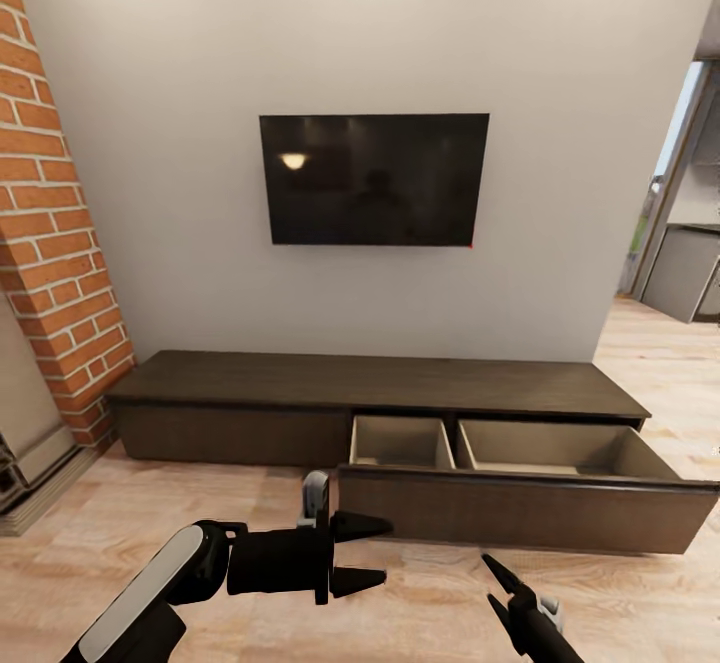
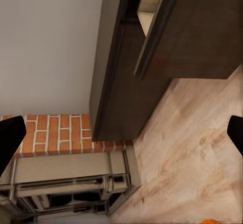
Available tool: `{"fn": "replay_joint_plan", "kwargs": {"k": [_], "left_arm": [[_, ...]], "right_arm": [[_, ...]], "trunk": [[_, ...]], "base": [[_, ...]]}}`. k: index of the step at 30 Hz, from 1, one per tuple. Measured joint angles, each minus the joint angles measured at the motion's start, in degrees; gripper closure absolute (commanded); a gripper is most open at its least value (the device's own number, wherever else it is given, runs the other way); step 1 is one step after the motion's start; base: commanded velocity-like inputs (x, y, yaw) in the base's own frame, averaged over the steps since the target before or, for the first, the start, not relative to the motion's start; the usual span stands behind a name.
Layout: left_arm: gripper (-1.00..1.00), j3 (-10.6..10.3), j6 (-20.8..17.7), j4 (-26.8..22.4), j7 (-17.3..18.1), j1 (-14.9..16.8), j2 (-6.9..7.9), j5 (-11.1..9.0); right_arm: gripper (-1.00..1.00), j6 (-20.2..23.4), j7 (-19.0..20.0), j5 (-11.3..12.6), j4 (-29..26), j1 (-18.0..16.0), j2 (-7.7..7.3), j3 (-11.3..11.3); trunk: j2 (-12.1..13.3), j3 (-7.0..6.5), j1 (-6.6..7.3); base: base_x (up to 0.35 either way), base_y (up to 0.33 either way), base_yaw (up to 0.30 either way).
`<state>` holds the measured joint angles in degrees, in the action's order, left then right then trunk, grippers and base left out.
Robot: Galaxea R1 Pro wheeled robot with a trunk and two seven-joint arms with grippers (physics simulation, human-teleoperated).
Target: Place each of the two pumpkins and all three candles from the living room inside a cabinet in the living room (use any cabinet), then make sure every cabinet is closed, and position the cauldron so it is next to a table in the living room.
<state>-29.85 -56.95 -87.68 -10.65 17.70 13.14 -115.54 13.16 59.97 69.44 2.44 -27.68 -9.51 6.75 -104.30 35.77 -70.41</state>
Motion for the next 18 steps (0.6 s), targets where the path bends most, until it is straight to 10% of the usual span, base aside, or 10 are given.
{"fn": "replay_joint_plan", "kwargs": {"k": [18], "left_arm": [[-1.0, 0.31, 0.01, -0.02, 0.14, -0.01, 0.6, 0.13]], "right_arm": [[-1.0, 0.09, -0.89, -0.17, -0.09, 0.0, 0.24, 0.09]], "trunk": [[0.0, -0.73, 0.02]], "base": [[-0.147, 0.052, 0.225]]}}
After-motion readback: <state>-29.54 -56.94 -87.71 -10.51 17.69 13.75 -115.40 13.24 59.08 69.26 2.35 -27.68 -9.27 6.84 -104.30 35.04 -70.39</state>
